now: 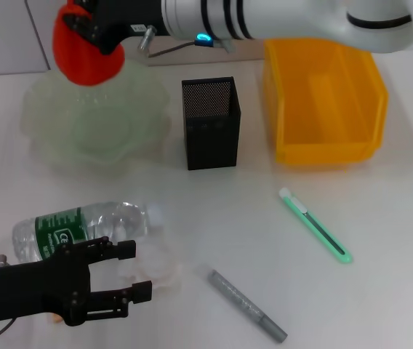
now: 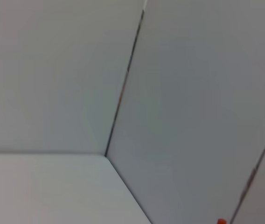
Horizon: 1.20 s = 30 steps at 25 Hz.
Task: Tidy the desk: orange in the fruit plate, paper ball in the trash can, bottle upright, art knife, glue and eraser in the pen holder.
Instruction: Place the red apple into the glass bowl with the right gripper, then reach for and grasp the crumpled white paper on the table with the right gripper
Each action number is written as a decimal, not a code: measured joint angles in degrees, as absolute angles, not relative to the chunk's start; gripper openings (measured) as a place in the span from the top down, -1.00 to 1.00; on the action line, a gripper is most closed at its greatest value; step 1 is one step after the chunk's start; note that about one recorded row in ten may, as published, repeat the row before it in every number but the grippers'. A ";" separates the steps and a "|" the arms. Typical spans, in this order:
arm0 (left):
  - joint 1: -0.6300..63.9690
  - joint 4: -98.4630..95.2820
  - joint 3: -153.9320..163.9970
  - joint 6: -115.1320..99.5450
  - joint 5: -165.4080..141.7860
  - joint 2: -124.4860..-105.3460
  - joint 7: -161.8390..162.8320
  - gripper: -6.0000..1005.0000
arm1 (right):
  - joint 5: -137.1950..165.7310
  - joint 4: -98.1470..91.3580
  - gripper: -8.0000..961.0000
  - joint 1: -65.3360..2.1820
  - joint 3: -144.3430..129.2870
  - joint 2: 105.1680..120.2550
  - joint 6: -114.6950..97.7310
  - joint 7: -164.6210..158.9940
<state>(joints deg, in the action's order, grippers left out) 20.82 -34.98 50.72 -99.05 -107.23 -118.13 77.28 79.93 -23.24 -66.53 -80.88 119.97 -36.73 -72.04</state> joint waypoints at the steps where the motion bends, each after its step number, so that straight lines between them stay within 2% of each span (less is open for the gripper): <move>1: 20.82 -34.98 50.71 -99.05 -107.22 -118.13 77.25 -0.61 | 79.93 -23.24 0.68 -66.53 -80.88 119.97 -36.73 -72.04; 13: 20.92 -34.98 50.72 -99.05 -107.23 -118.20 76.63 -0.62 | 79.86 -25.31 0.68 -66.70 -92.72 120.00 -27.38 -78.96; 19: 20.75 -34.94 50.71 -99.05 -107.22 -118.31 76.64 -0.62 | 79.80 -26.26 0.31 -66.11 -95.23 119.97 -24.93 -80.62; 24: 20.70 -34.90 50.70 -99.05 -107.22 -118.30 76.64 -0.62 | 79.50 -27.29 -0.19 -65.07 -95.12 119.93 -25.01 -81.68; 25: 20.46 -34.89 50.46 -99.06 -107.23 -118.17 76.64 -0.62 | 79.37 -31.30 -0.26 -62.29 -95.29 119.59 -26.58 -84.52; 26: 20.46 -34.89 50.46 -99.06 -107.23 -118.17 76.64 -0.62 | 79.37 -31.30 -0.34 -62.29 -95.29 119.59 -26.58 -84.52; 28: 20.28 -34.89 50.41 -99.06 -107.23 -118.08 76.43 -0.62 | 80.22 -39.63 -0.49 -56.24 -94.42 118.87 -30.65 -88.20; 29: 20.12 -34.88 50.42 -99.05 -107.23 -118.03 76.05 -0.62 | 81.04 -44.85 -0.56 -52.54 -92.98 118.64 -34.15 -89.91; 30: 19.69 -34.88 50.35 -99.08 -107.22 -117.96 75.27 -0.62 | 83.32 -53.00 -0.57 -46.11 -88.39 118.39 -41.55 -93.33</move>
